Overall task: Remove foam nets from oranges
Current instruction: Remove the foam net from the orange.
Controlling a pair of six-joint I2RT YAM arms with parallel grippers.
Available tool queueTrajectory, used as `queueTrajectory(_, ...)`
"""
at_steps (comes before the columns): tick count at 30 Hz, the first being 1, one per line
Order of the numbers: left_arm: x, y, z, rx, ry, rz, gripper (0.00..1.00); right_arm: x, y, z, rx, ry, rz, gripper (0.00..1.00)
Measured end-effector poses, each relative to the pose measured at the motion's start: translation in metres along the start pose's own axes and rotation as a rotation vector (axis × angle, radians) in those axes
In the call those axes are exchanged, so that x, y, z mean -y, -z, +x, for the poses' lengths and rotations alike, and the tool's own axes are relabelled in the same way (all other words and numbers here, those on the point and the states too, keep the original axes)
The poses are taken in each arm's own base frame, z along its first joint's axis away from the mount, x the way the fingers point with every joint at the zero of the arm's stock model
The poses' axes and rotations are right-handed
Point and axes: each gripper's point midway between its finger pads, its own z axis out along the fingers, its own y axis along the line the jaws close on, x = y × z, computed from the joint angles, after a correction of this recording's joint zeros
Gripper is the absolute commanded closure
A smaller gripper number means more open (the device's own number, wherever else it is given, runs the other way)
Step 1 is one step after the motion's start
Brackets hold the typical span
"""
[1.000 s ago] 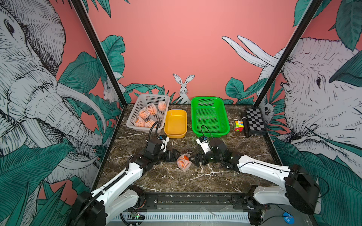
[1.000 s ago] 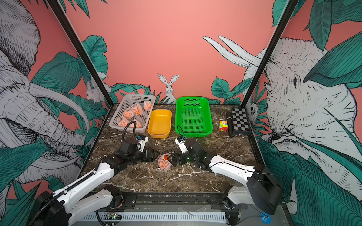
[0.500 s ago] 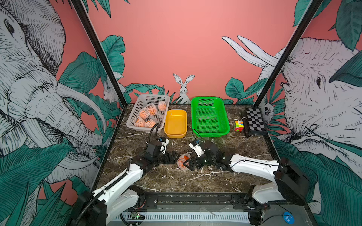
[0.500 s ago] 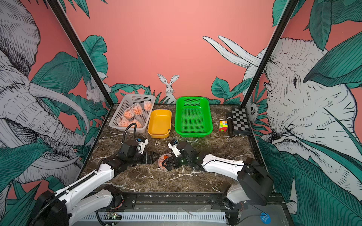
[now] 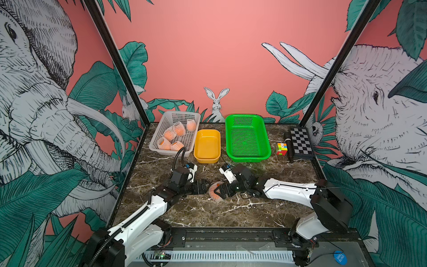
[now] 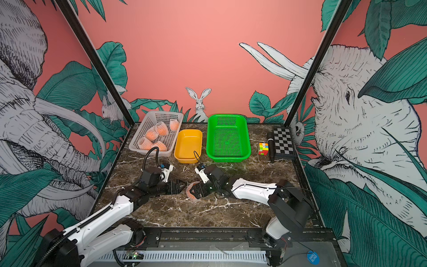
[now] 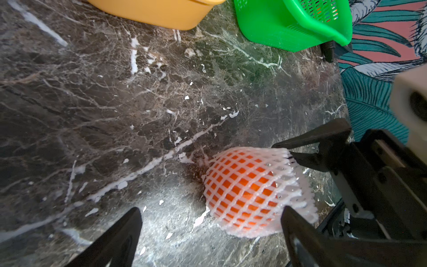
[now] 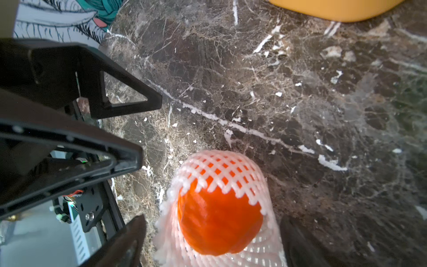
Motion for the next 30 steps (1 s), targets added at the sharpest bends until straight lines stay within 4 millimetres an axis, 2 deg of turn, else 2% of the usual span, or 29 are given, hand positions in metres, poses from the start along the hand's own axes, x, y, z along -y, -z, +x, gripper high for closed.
queueTrajectory(11, -0.0037, 0.0018, -0.0028, 0.017, 0.008, -0.008, 0.04, -0.002, -0.0097, -0.0021, -0.007, 0.029, -0.021, 0.45)
queueTrajectory(23, -0.0091, 0.0042, -0.0082, 0.034, 0.028, -0.015, 0.04, -0.0068, -0.007, -0.0047, -0.01, 0.04, -0.036, 0.77)
queueTrajectory(30, -0.008, 0.0061, -0.01, 0.04, 0.03, -0.005, 0.04, -0.0082, -0.0035, -0.0041, -0.014, 0.041, -0.038, 0.88)
